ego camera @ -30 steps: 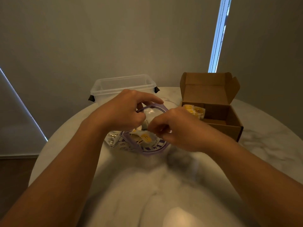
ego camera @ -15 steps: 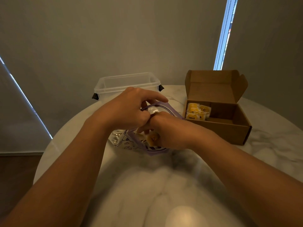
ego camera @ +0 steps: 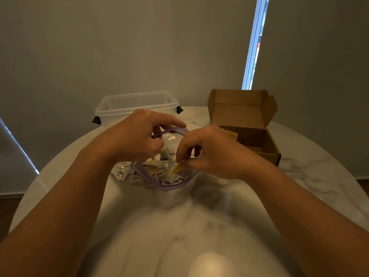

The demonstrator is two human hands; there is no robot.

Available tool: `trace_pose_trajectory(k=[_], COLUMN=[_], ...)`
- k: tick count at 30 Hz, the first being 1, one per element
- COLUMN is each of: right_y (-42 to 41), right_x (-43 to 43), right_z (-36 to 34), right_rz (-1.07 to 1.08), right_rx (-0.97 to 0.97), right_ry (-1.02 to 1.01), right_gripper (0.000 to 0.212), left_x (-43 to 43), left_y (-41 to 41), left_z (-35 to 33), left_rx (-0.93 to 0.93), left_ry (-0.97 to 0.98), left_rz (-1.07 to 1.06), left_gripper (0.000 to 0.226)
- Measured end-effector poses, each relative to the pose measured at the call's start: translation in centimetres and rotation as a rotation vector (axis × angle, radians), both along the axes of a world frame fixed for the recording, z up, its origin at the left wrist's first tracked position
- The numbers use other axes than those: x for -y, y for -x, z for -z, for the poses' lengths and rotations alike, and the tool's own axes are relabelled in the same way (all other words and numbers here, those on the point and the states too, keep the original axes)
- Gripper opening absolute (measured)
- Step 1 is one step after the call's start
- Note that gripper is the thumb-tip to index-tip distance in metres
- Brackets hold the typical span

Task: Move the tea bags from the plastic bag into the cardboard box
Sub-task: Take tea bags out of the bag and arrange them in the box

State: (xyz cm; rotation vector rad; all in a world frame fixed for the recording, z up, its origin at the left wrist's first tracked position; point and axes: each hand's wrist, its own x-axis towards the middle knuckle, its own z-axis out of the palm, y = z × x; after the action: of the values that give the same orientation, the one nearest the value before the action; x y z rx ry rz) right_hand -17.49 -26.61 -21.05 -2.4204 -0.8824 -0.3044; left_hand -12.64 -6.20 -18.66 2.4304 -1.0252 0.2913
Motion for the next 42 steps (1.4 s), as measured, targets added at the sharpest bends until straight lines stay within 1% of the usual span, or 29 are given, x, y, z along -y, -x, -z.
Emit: trace_pose_trajectory(k=[3, 5, 9, 11, 14, 16, 18, 20, 22, 27, 29, 31, 33, 35, 39, 42], right_y=[0.7, 1.1, 0.6, -0.4, -2.6, -3.9, -4.9, -5.6, -6.3, -7.6, -7.9, -8.3, -8.6, -8.7, -8.4, -7.0], right_x=[2.3, 4.2, 7.8, 9.6, 12.1, 13.0, 13.3, 13.0, 12.6, 11.9, 11.7, 11.7, 11.8, 11.8, 12.4, 12.3], right_z=[-1.2, -1.8, -2.4, -2.5, -2.1, -1.6, -1.1, -0.6, -0.4, -0.1, 0.0, 0.1, 0.1, 0.2, 0.1, -0.6], right_rz=[0.031, 0.046, 0.186, 0.295, 0.546, 0.695, 0.773, 0.794, 0.799, 0.784, 0.805, 0.858, 0.914, 0.941, 0.961, 0.936], right_rx=[-0.121, -0.168, -0.142, -0.119, -0.065, -0.066, -0.119, -0.184, -0.222, -0.377, -0.399, -0.339, -0.221, -0.155, -0.082, 0.015], right_ry=[-0.194, -0.311, -0.534, -0.592, -0.526, -0.421, -0.288, -0.171, -0.098, -0.126, -0.133, -0.069, 0.020, 0.056, 0.094, 0.077], right_gripper=[0.013, 0.012, 0.016, 0.016, 0.012, 0.012, 0.009, 0.008, 0.009, 0.009, 0.008, 0.011, 0.019, 0.022, 0.016, 0.008], left_x=[0.0, 0.1, 0.1, 0.1, 0.1, 0.1, 0.1, 0.0, 0.1, 0.1, 0.1, 0.1, 0.1, 0.1, 0.1, 0.2], left_y=[0.0, 0.0, 0.1, 0.1, 0.1, 0.0, 0.0, -0.1, -0.1, 0.0, 0.0, 0.0, 0.1, 0.1, 0.0, 0.1], left_z=[-0.1, -0.1, -0.1, -0.1, -0.1, 0.0, 0.0, 0.0, 0.0, 0.0, -0.1, -0.1, -0.2, -0.2, -0.2, -0.2], left_rx=[-0.007, -0.008, -0.014, -0.020, -0.014, -0.005, 0.006, 0.014, 0.013, 0.008, 0.009, 0.009, 0.012, 0.013, 0.004, -0.006], left_ry=[0.001, 0.001, 0.001, 0.001, 0.000, 0.009, 0.018, 0.022, 0.022, 0.022, 0.021, 0.019, 0.022, 0.023, 0.022, 0.026], left_rz=[0.002, 0.003, -0.006, -0.008, -0.007, 0.006, 0.014, 0.019, 0.030, 0.027, 0.024, 0.026, 0.035, 0.037, 0.016, 0.014], left_gripper=[0.059, 0.059, 0.060, 0.062, 0.064, 0.065, 0.065, 0.063, 0.059, 0.065, 0.064, 0.063, 0.057, 0.054, 0.062, 0.062])
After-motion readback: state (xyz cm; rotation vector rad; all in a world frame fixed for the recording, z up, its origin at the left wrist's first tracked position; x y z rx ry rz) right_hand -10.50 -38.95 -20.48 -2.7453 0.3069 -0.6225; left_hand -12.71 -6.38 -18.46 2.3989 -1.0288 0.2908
